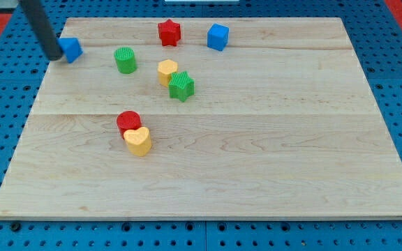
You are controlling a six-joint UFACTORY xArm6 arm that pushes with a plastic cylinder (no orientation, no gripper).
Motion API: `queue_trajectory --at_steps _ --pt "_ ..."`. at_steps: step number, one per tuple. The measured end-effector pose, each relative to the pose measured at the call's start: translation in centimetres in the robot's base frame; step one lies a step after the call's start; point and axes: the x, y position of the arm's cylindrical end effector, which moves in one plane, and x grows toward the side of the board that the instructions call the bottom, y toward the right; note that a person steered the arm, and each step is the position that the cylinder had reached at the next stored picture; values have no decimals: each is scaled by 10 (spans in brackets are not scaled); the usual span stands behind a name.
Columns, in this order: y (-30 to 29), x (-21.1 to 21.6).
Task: Move the red circle towards top right side
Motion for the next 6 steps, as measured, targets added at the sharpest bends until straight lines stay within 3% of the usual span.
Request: queue_trajectory --at_steps 2,3,4,6 --pt "22 -46" --pt "22 -12" --pt "12 94" --pt "94 179"
